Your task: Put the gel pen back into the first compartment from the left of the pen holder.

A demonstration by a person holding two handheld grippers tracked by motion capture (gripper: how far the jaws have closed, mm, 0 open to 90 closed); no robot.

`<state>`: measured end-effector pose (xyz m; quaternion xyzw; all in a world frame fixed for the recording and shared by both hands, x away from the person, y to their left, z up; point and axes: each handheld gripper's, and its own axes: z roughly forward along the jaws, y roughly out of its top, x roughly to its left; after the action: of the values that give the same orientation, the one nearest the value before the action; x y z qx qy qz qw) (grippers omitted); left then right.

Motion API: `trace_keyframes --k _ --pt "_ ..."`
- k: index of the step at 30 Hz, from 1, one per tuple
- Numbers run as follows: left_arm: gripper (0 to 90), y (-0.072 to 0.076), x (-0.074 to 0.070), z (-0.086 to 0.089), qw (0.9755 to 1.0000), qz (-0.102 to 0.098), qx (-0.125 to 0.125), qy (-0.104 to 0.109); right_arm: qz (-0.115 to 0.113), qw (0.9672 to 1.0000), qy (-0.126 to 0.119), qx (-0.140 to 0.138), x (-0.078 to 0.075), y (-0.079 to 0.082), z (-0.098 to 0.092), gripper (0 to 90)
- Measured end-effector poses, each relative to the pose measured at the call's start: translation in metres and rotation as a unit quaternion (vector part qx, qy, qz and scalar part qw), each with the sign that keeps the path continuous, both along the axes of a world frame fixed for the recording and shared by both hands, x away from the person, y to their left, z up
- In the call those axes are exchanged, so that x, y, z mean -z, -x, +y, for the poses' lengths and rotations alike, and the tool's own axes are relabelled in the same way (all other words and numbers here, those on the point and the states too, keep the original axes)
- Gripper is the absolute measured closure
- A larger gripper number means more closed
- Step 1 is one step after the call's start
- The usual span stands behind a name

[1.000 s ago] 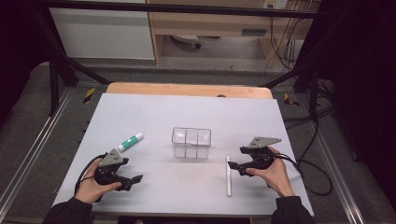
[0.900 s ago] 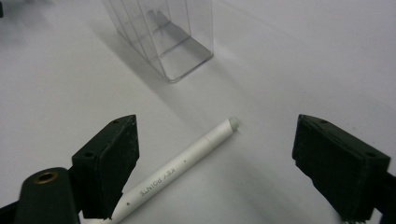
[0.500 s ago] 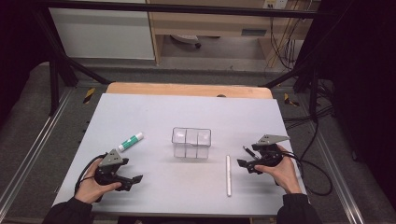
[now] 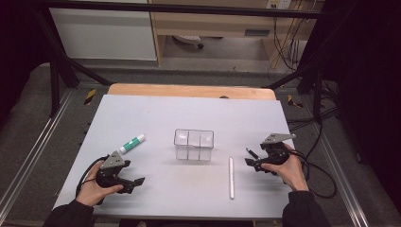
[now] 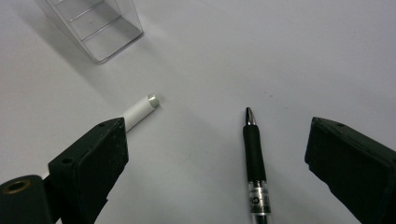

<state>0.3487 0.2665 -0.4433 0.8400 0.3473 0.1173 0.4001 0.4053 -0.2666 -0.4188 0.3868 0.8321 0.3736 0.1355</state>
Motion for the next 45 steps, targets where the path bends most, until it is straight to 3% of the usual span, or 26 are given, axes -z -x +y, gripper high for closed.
trace_keyframes --k 8,15,17,19,22,24,31,39,45 --pt "8.3 0.0 0.0 0.0 1.0 0.001 0.0 0.001 0.009 0.9997 0.022 0.004 0.003 -0.01 -0.002 8.5" --pt "8.4 0.0 0.001 -0.001 1.0 0.003 0.001 -0.001 0.029 0.9989 0.037 -0.001 0.005 -0.017 -0.004 20.5" --pt "8.4 0.0 0.002 -0.002 1.0 0.003 0.002 -0.002 0.027 0.9982 0.05 -0.017 0.006 -0.019 -0.005 29.9" --pt "8.4 0.0 0.002 -0.002 1.0 0.003 0.001 -0.002 0.024 0.9983 0.05 -0.02 0.007 -0.02 -0.005 32.6" --pt "8.4 0.0 0.001 -0.002 1.0 0.003 0.001 -0.002 0.038 0.9977 0.052 -0.02 0.01 -0.023 -0.006 38.9" --pt "8.3 0.001 0.001 -0.002 1.0 0.002 0.001 -0.003 0.037 0.9969 0.061 -0.033 0.011 -0.026 -0.004 47.8" --pt "8.4 0.0 0.002 -0.002 1.0 0.003 0.001 -0.003 0.051 0.9945 0.082 -0.041 0.013 -0.031 -0.002 61.9" --pt "8.4 0.0 0.001 -0.002 1.0 0.003 0.001 -0.002 0.06 0.9936 0.089 -0.035 0.013 -0.034 0.0 72.2" --pt "8.4 0.0 0.001 -0.001 1.0 0.003 0.0 -0.003 0.064 0.9924 0.098 -0.037 0.013 -0.036 0.002 73.3"
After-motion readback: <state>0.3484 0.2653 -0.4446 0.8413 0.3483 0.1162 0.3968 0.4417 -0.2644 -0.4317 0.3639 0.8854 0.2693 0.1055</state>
